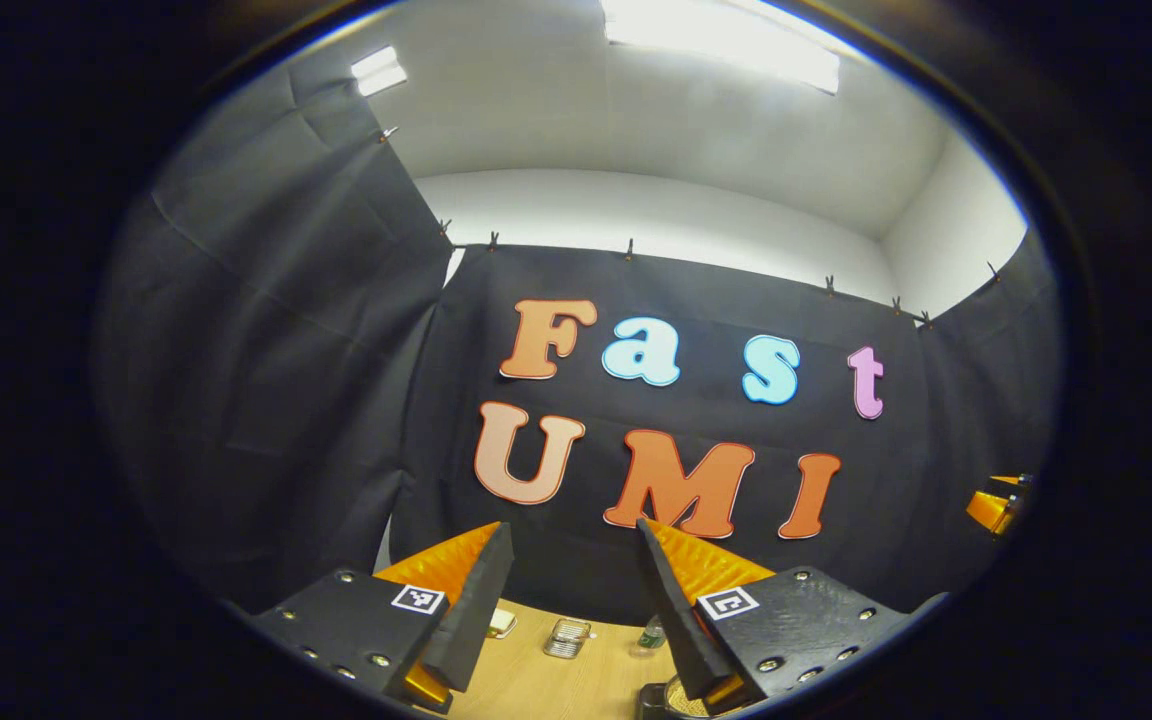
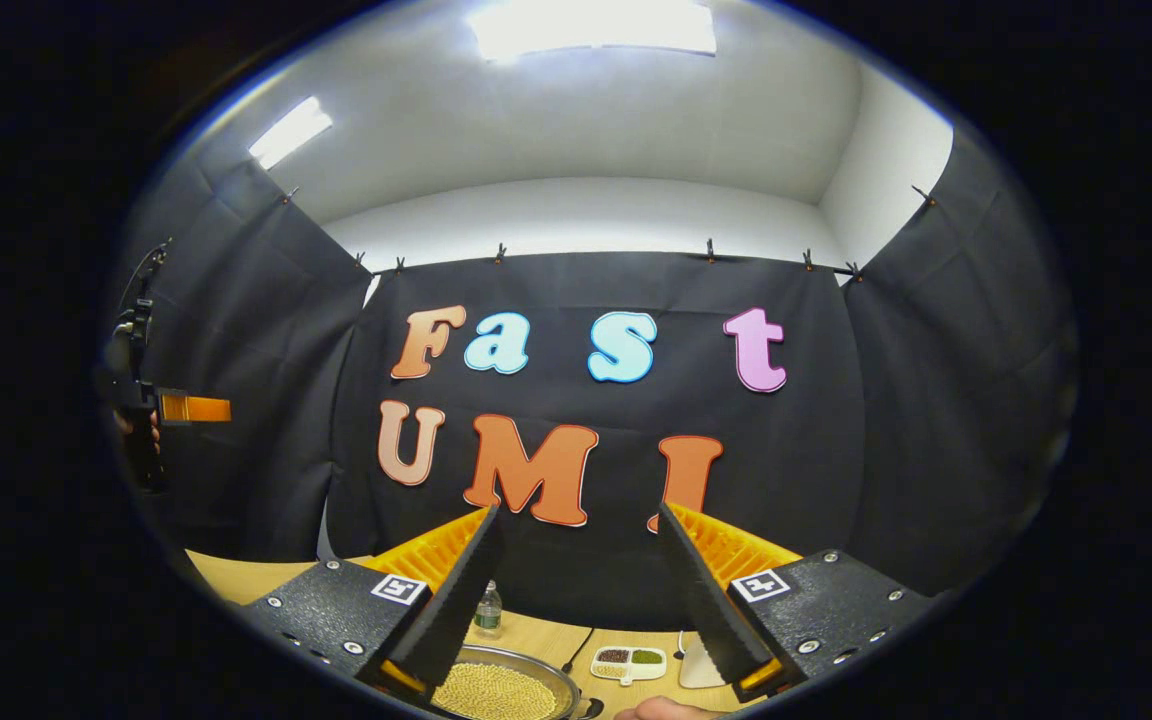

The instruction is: First push the handle of the pot to place it horizontally, then grasp the pot with both hands and set it on the induction cooktop.

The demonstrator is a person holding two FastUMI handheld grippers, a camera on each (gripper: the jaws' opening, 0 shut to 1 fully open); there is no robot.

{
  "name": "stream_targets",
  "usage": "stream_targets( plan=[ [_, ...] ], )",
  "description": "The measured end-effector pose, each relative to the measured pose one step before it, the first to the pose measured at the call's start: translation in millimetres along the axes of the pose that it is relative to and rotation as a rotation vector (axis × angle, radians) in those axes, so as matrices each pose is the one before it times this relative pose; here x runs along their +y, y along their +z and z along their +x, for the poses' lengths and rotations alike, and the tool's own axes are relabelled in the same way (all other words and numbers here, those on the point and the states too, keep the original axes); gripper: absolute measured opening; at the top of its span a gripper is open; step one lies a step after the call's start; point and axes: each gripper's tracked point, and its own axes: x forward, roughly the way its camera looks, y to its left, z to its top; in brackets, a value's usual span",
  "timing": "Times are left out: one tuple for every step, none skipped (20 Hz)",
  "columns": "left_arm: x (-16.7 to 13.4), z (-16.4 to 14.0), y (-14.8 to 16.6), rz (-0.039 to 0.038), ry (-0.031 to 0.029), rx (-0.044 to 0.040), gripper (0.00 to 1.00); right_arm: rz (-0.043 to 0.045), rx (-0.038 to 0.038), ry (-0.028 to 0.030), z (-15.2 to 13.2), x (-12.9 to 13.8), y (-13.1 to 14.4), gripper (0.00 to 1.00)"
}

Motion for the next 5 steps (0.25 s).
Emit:
stream_targets(
  plan=[
    [-0.70,2.04,-4.24,0.01321,-0.00324,0.00918,0.77,-0.00211,0.00677,-0.00081,1.24,-0.41,-3.04,0.95],
    [-1.87,0.92,-7.02,0.01137,-0.00013,0.01323,0.77,-0.00370,0.00554,0.00226,-0.23,-0.34,-3.22,0.93],
    [0.35,1.90,-3.99,0.00581,0.00437,0.01130,0.80,0.00092,0.00138,-0.00141,1.85,0.25,-1.79,0.95],
    [-4.52,1.47,-4.37,0.00454,-0.00736,0.01037,0.77,0.00067,0.00355,0.00142,1.04,0.74,-0.77,0.95],
    [0.57,0.85,-4.96,0.00930,0.01151,0.01184,0.77,0.00199,0.00257,-0.00038,0.71,-0.76,-1.68,0.95]
  ],
)
